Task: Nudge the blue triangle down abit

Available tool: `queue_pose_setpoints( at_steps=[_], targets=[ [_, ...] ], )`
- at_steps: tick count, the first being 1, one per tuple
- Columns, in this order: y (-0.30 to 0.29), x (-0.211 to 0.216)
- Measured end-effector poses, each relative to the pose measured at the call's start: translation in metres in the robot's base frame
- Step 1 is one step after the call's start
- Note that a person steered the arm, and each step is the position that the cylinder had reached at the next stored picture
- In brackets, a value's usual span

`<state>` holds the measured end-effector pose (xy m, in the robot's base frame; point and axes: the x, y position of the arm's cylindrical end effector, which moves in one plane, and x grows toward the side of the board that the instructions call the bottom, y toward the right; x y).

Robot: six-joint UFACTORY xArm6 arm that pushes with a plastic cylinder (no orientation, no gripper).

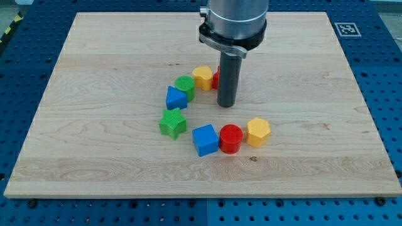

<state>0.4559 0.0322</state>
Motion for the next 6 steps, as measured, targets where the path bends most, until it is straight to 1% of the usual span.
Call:
queue_pose_setpoints(
  at_steps=[3, 4, 5, 6],
  targets=[
    [-0.12, -0.032],
    [-0.117, -0.028],
    [-0.061, -0.019],
    [-0.036, -0.048]
  ],
)
